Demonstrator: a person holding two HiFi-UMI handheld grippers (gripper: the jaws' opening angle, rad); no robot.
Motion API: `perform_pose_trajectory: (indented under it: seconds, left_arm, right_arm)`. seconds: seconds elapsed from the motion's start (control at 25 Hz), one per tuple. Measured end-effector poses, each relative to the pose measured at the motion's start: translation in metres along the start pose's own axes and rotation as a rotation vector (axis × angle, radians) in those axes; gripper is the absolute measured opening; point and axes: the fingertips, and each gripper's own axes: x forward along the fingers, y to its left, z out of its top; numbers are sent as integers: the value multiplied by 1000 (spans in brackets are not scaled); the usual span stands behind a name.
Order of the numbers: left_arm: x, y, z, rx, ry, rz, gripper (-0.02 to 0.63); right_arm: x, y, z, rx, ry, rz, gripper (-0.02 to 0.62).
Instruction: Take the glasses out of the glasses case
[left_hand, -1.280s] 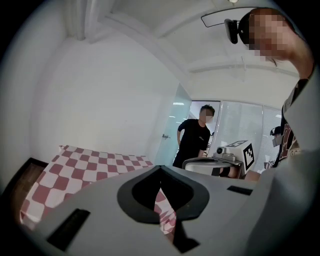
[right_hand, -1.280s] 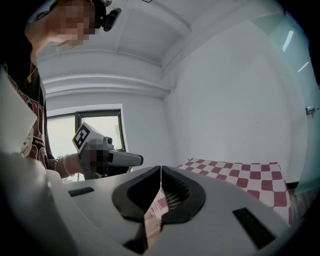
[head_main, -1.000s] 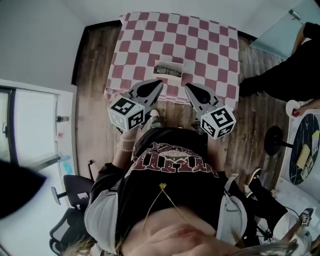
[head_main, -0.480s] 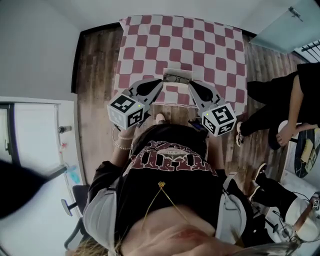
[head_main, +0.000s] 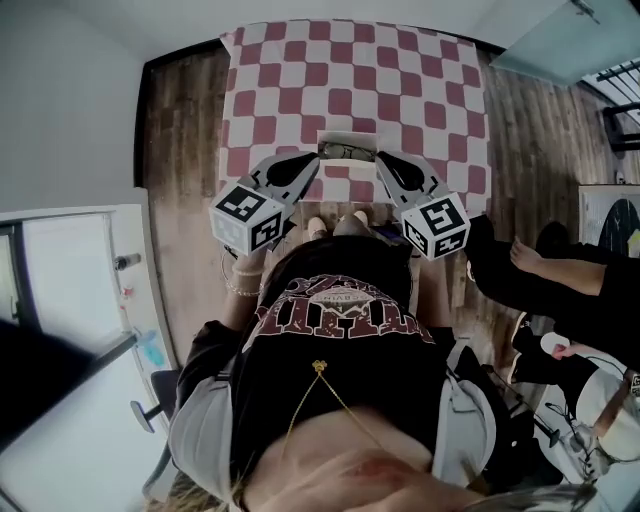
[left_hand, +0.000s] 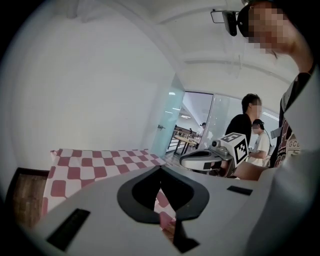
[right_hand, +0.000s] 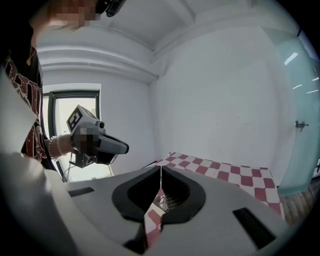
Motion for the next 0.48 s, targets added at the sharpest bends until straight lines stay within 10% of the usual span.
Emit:
perform_pose_trajectory:
  seconds: [0.48]
  left_arm:
    - [33,-3,20,-13,-5,105,0]
  right_arm:
    - [10,-40,6,-46,47,127,20]
